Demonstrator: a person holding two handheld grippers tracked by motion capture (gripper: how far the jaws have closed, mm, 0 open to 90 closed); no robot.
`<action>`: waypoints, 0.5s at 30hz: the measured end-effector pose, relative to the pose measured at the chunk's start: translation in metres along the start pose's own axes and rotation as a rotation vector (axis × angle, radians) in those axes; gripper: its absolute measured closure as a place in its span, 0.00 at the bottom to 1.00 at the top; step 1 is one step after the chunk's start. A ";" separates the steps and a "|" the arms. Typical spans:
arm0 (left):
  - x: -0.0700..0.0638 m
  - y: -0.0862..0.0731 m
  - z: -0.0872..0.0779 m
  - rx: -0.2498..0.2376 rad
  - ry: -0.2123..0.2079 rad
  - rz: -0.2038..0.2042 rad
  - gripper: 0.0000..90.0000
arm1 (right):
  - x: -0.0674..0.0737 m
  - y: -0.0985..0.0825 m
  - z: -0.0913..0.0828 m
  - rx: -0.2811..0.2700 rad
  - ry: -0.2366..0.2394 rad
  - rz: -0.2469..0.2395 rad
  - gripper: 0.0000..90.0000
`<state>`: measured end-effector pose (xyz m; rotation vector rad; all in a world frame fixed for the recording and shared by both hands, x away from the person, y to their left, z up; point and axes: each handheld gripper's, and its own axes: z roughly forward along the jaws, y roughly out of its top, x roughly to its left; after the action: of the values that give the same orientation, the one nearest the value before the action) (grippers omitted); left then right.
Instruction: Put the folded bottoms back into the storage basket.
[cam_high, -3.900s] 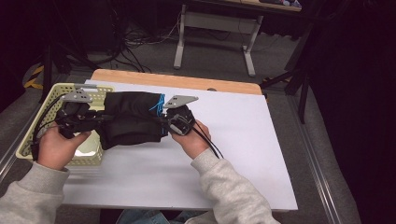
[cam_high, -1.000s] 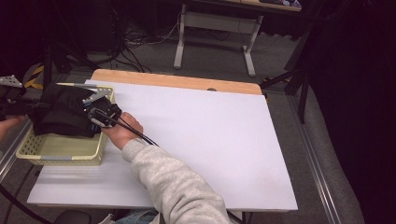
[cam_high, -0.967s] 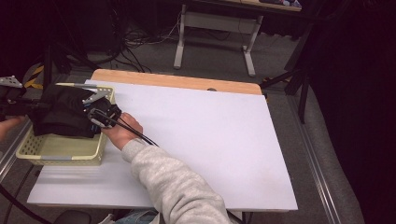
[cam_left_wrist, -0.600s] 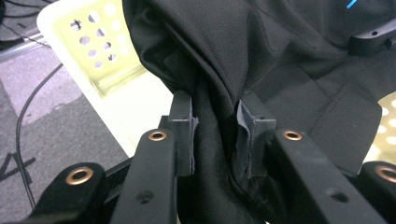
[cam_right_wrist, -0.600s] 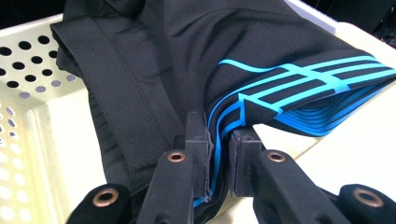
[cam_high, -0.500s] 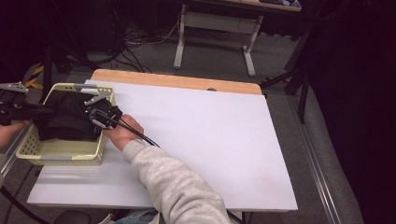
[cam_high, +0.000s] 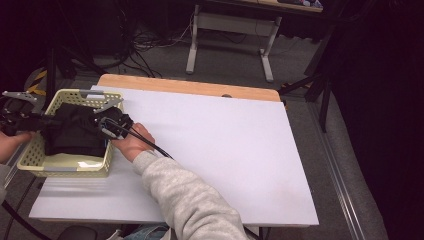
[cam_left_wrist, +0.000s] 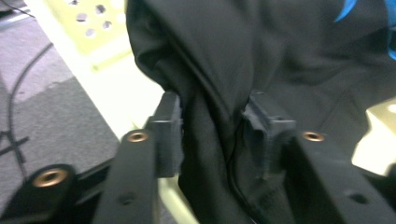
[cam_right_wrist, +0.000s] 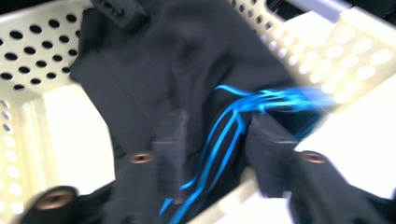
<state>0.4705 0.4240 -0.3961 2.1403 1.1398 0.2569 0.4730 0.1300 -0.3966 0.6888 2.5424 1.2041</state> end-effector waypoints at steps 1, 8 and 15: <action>-0.001 0.001 -0.002 -0.017 0.005 0.005 0.60 | -0.001 0.000 -0.002 -0.007 -0.002 -0.001 0.56; -0.012 0.010 -0.010 -0.075 0.013 0.000 0.46 | -0.010 0.002 -0.024 -0.040 -0.036 0.009 0.42; -0.040 0.021 -0.023 -0.128 0.028 0.016 0.32 | -0.017 0.006 -0.054 -0.110 -0.020 0.012 0.30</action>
<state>0.4494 0.3957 -0.3599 2.0397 1.0930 0.3580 0.4669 0.0888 -0.3579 0.6880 2.4385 1.3230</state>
